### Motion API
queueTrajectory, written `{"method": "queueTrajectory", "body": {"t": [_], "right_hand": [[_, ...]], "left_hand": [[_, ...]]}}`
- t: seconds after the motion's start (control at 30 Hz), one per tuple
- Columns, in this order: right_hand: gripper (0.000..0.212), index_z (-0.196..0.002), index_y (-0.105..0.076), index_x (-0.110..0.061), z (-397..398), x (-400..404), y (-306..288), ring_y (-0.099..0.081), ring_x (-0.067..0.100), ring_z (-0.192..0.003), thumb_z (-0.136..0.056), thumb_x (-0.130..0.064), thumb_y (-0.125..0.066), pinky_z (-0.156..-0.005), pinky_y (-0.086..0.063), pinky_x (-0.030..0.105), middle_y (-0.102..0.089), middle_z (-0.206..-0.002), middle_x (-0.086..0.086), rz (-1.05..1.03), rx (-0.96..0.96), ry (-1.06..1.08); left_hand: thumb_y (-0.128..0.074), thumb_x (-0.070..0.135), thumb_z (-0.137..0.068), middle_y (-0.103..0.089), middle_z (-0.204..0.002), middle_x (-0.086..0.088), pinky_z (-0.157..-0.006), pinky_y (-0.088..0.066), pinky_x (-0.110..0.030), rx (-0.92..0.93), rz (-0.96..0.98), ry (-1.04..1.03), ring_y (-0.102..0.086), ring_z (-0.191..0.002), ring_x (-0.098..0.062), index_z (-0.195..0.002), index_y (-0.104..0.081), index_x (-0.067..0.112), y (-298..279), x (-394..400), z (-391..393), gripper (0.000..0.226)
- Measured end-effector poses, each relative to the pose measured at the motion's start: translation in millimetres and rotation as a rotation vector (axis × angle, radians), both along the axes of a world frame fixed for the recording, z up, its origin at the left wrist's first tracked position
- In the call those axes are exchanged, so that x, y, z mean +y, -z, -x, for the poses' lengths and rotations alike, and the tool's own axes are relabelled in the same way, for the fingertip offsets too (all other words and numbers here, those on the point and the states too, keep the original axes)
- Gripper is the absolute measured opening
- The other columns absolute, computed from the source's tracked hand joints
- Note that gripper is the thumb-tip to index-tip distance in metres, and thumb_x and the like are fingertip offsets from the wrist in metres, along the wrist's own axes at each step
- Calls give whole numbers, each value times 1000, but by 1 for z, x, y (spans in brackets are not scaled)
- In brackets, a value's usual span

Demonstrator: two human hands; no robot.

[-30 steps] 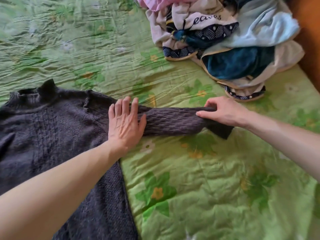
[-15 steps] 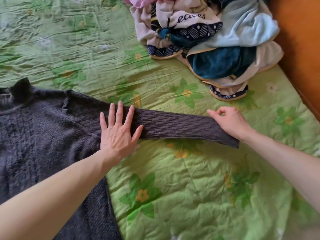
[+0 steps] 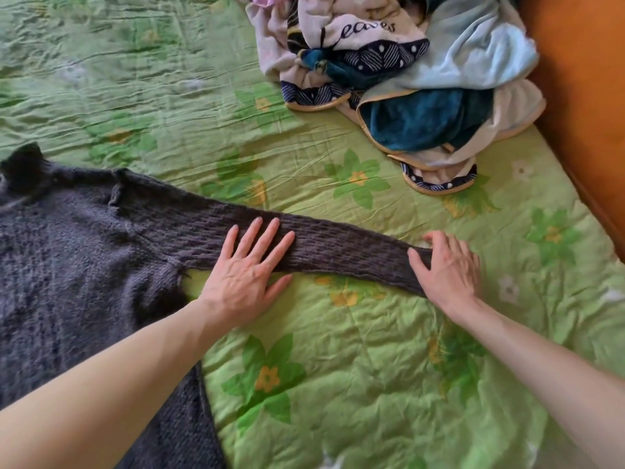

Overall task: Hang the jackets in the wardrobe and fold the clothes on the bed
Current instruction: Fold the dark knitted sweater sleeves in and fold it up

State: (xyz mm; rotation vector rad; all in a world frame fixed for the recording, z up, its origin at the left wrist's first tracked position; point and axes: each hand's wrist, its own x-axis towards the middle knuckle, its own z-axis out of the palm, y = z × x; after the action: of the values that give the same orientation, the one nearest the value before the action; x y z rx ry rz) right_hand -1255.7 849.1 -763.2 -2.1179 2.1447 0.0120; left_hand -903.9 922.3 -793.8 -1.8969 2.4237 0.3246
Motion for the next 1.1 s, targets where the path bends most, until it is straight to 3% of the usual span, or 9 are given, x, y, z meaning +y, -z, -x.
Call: {"method": "queueTrajectory", "body": {"t": [0.13,0.2,0.3,0.57,0.67,0.73,0.8,0.9,1.1], "right_hand": [[42,-136,-51,-13,-34,5,8,-52,31,-117,-104,-40,-50,-93,-41,46,-58,-132,11,97,-90,-34],[48,-144,-47,-13,-47,7,19,-48,32,-131,-106,-43,-43,-105,-40,48,-52,-144,12,88,-120,-58],[61,-158,-35,-16,-54,13,40,-30,29,-153,-105,-47,-30,-123,-28,50,-35,-164,9,71,-88,-82],[64,-160,-33,-13,-49,15,49,-26,30,-155,-105,-45,-25,-124,-25,53,-32,-167,11,110,-79,-109],[60,-159,-30,-11,-64,19,37,-25,28,-156,-106,-39,-24,-125,-21,54,-30,-167,11,101,-107,-152],[57,-159,-32,-11,-97,27,25,-27,24,-156,-106,-31,-26,-127,-20,50,-32,-167,9,131,-158,-306],[55,-159,-35,-10,-144,44,14,-31,22,-155,-107,-27,-30,-127,-22,48,-36,-166,7,169,-195,-506],[54,-159,-36,-10,-222,71,8,-30,20,-155,-107,-28,-36,-127,-24,46,-36,-166,5,212,-242,-665],[56,-156,-43,-10,-384,120,8,-36,21,-153,-105,-34,-42,-122,-33,50,-42,-162,7,177,-390,-716]], "left_hand": [[-12,70,-102,-4,-175,-3,-129,-9,-57,6,3,20,0,-162,-29,-167,-4,33,-1,0,-5,76],[-13,70,-102,-4,-175,-3,-129,-9,-57,8,13,34,0,-162,-29,-167,-3,33,1,1,-7,75],[-14,70,-102,-3,-175,-3,-129,-9,-57,-4,19,43,1,-162,-29,-167,-2,32,4,1,-9,76],[-22,66,-104,-1,-175,-5,-129,-5,-57,-6,65,22,3,-161,-30,-167,-3,31,11,6,0,75],[-26,59,-106,-19,-172,-9,-130,-10,-54,80,113,15,-13,-161,-30,-165,-26,22,3,10,-5,69],[-38,45,-107,-50,-157,-13,-126,-26,-53,156,254,-26,-39,-152,-32,-147,-56,11,-4,15,-17,56],[-46,33,-106,-63,-145,-10,-122,-33,-51,213,405,-146,-50,-144,-30,-132,-68,8,-10,27,-37,42],[-50,26,-104,-64,-142,-8,-122,-34,-50,279,495,-333,-52,-142,-29,-130,-68,8,-23,54,-78,37],[-47,25,-103,-59,-148,-10,-123,-32,-51,165,443,-591,-48,-145,-29,-139,-63,7,-27,124,-203,43]]}}
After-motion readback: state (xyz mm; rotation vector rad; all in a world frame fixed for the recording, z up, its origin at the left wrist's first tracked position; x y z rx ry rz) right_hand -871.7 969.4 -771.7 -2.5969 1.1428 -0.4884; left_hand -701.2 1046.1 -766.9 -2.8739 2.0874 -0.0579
